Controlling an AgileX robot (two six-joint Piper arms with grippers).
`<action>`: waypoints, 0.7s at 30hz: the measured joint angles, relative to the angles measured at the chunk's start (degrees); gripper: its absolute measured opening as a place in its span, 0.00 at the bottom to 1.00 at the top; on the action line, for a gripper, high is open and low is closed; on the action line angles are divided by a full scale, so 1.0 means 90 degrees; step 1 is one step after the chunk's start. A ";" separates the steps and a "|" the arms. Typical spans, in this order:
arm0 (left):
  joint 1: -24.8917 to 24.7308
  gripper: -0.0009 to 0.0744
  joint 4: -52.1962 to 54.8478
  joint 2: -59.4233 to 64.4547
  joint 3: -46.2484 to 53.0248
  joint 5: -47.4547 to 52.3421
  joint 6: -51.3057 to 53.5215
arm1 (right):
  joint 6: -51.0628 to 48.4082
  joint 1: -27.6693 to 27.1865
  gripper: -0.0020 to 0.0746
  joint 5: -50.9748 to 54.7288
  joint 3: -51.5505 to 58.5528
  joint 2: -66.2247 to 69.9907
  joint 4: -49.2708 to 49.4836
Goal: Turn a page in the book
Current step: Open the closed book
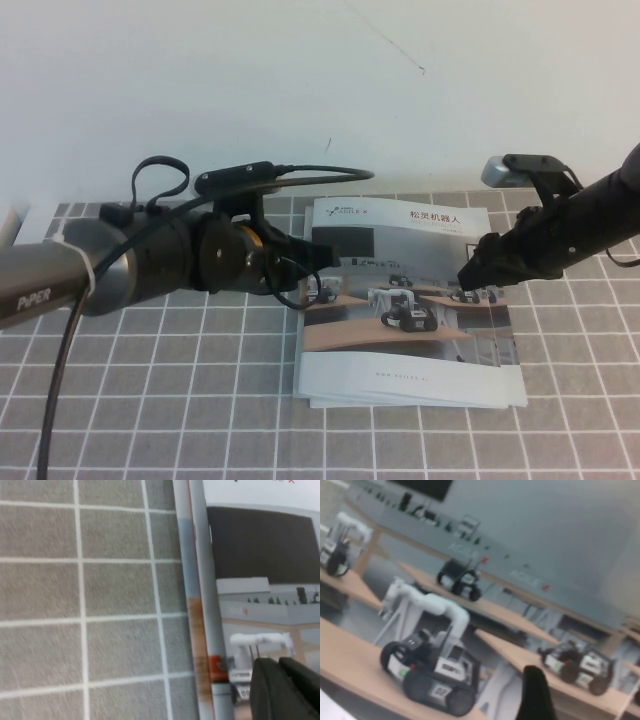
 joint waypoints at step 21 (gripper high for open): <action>0.0095 0.01 -0.3435 0.0533 -0.1393 0.1862 0.5513 | -0.0012 -0.0136 0.60 0.0233 -0.0009 0.0000 -0.0376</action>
